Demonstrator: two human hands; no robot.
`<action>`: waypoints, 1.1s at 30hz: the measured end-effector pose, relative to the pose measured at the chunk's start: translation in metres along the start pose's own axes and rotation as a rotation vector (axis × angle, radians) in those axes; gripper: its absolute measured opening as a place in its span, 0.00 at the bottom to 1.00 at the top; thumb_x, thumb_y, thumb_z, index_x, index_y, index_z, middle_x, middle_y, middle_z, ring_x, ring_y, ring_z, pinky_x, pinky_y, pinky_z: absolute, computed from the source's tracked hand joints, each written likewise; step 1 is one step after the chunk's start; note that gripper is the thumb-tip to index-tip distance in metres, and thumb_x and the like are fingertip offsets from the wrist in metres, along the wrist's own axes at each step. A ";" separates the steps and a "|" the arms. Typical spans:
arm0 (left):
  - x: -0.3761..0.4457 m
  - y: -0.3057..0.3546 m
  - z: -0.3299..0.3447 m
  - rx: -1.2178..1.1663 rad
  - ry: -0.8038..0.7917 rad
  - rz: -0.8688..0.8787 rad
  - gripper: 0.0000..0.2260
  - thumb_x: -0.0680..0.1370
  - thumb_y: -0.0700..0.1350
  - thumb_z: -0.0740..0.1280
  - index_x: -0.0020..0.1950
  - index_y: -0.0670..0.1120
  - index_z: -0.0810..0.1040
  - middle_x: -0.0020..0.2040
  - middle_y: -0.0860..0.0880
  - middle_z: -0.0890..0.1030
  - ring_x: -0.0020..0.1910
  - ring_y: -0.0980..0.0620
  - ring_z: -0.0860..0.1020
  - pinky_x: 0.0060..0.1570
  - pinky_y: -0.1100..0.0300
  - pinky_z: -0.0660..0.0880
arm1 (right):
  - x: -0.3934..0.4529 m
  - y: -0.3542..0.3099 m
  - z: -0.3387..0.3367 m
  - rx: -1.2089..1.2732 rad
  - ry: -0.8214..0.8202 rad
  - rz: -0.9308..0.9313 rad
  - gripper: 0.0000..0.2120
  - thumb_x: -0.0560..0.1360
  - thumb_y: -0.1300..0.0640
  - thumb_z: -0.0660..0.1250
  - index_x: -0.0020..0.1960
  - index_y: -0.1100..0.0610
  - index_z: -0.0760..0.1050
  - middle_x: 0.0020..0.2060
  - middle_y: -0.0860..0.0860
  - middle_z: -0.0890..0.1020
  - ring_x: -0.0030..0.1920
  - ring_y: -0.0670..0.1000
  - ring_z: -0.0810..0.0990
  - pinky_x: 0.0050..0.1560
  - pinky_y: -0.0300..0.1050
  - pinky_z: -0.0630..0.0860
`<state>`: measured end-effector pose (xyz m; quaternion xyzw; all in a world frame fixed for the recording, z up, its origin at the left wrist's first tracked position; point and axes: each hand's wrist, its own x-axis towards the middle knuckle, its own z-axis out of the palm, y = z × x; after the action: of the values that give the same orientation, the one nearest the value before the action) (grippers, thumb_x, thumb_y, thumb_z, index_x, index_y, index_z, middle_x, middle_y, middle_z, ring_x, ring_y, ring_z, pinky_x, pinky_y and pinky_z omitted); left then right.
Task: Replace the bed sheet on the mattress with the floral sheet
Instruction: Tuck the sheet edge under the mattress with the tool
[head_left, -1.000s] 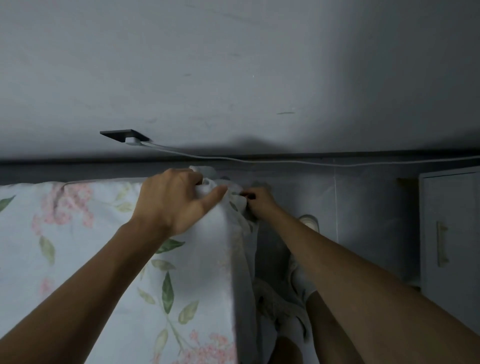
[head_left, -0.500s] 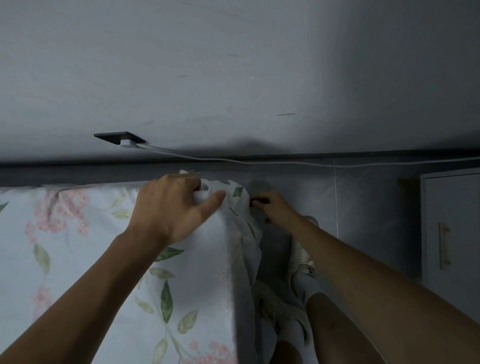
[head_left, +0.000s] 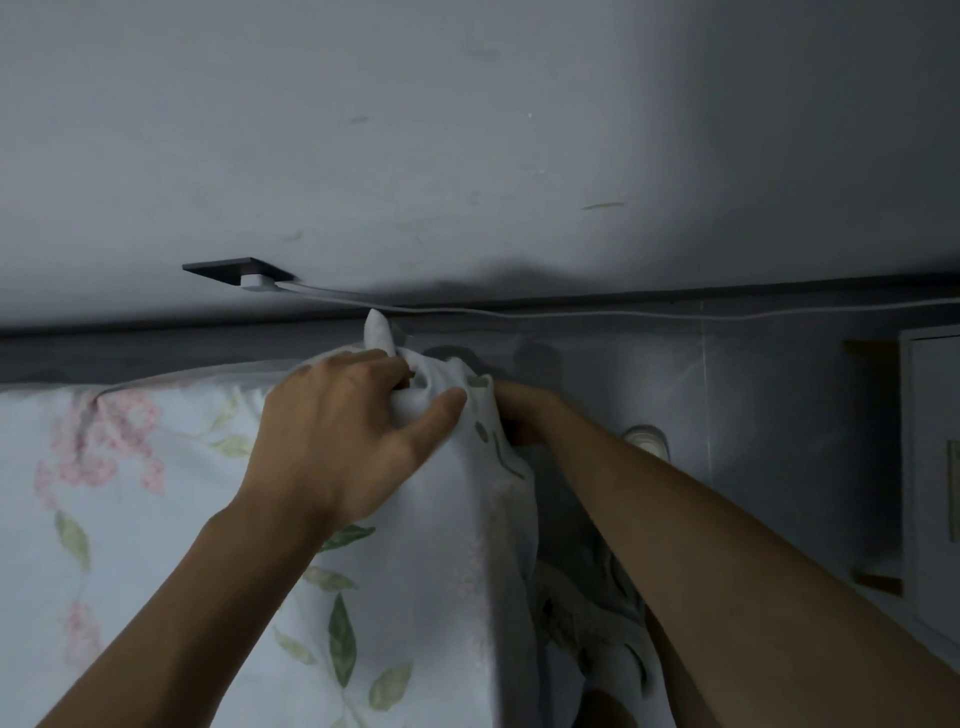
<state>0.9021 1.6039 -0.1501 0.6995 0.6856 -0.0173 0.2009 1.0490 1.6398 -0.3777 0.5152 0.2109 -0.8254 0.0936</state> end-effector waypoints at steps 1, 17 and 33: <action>0.001 0.000 0.001 -0.001 -0.006 0.002 0.20 0.77 0.70 0.56 0.32 0.58 0.63 0.33 0.57 0.71 0.31 0.58 0.66 0.31 0.63 0.58 | 0.002 -0.003 -0.002 -0.014 0.016 -0.023 0.17 0.84 0.49 0.64 0.47 0.61 0.80 0.37 0.54 0.85 0.41 0.53 0.83 0.41 0.46 0.82; 0.007 0.003 0.001 -0.016 -0.077 -0.042 0.19 0.75 0.69 0.57 0.36 0.57 0.69 0.36 0.56 0.74 0.36 0.50 0.70 0.34 0.56 0.61 | -0.119 0.088 -0.107 -0.229 0.495 -0.355 0.13 0.82 0.63 0.66 0.41 0.51 0.81 0.25 0.46 0.74 0.28 0.50 0.72 0.32 0.45 0.70; 0.018 -0.009 0.038 0.059 -0.049 -0.016 0.26 0.76 0.69 0.56 0.46 0.51 0.83 0.44 0.48 0.83 0.42 0.43 0.79 0.40 0.55 0.66 | -0.087 0.078 -0.083 -0.025 0.692 -0.408 0.10 0.82 0.61 0.65 0.45 0.54 0.82 0.33 0.49 0.77 0.34 0.49 0.75 0.34 0.42 0.70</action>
<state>0.9037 1.6091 -0.1925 0.6989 0.6853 -0.0563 0.1965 1.1843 1.6017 -0.3511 0.7091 0.3381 -0.6021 -0.1424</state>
